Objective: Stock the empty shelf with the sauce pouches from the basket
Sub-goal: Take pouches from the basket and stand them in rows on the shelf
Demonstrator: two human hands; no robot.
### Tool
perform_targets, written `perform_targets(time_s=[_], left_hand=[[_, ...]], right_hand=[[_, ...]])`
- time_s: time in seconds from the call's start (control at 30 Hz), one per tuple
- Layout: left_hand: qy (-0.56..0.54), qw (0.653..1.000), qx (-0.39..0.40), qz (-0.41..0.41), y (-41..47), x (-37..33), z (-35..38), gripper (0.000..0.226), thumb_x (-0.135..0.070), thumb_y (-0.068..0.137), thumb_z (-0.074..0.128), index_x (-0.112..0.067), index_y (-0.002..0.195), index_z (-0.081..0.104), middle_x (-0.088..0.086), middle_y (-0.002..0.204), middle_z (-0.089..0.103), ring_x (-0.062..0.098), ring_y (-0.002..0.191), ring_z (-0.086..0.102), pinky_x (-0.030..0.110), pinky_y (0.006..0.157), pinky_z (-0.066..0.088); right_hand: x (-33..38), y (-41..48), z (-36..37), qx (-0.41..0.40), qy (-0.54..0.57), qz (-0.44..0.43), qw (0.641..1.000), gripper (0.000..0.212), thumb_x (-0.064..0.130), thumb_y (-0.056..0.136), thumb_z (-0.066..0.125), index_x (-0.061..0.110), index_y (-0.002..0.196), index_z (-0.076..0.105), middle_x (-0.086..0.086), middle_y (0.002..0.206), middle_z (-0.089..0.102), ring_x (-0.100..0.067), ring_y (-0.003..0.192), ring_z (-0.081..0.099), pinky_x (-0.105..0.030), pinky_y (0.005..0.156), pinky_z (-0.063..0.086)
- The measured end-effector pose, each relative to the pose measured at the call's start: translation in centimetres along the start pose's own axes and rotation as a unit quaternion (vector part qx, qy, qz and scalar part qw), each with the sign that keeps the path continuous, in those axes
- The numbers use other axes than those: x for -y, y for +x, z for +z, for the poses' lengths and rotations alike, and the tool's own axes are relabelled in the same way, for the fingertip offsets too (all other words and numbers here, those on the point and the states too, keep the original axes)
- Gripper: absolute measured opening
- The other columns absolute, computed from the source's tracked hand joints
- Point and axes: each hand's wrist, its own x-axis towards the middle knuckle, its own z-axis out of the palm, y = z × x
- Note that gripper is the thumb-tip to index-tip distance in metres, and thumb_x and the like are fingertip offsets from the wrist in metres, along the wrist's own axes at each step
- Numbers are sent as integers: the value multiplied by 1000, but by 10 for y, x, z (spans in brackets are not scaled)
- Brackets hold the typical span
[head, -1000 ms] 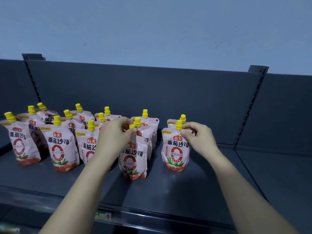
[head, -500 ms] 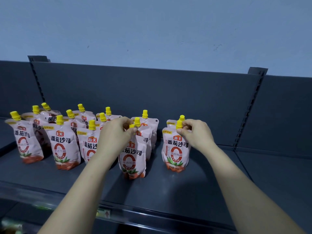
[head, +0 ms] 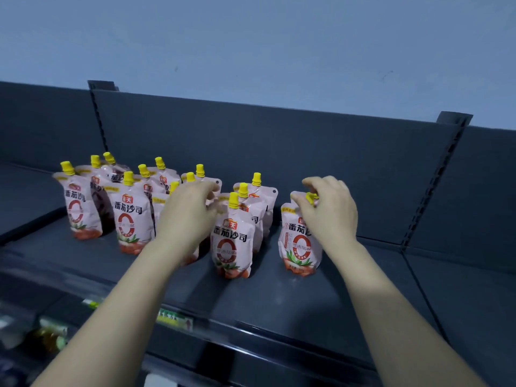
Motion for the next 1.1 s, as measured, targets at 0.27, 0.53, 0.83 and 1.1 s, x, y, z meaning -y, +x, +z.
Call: perform_targets(time_s=[0.27, 0.53, 0.83, 1.1], left_hand=[[205, 977, -31, -42, -47, 75, -77, 25, -23, 84, 59, -10, 105, 67, 11, 102, 66, 36, 101, 56, 43, 78, 43], [372, 913, 11, -164, -131, 193, -167, 25, -23, 76, 67, -9, 98, 68, 13, 96, 65, 36, 97, 58, 42, 76, 45], [449, 831, 99, -313, -232, 333, -256, 31, -31, 85, 57, -20, 114, 60, 1, 113, 61, 24, 110, 53, 35, 84, 42], [409, 810, 148, -394, -291, 449, -291, 23, -22, 86, 51, -19, 105, 64, 2, 106, 63, 24, 104, 56, 34, 78, 46]], right_hand=[[124, -26, 29, 87, 92, -172, 977, 35, 22, 88, 57, 19, 123, 58, -4, 117, 59, -27, 109, 50, -39, 86, 42], [266, -84, 98, 218, 90, -334, 913, 39, 30, 89, 56, 17, 125, 52, -5, 123, 54, -29, 117, 45, -40, 92, 38], [419, -173, 177, 316, 68, -422, 847, 41, 31, 89, 56, 19, 127, 49, -7, 125, 53, -30, 118, 45, -41, 95, 38], [522, -239, 251, 394, 41, -447, 802, 41, 34, 88, 57, 16, 126, 53, -9, 123, 54, -30, 117, 47, -41, 92, 42]])
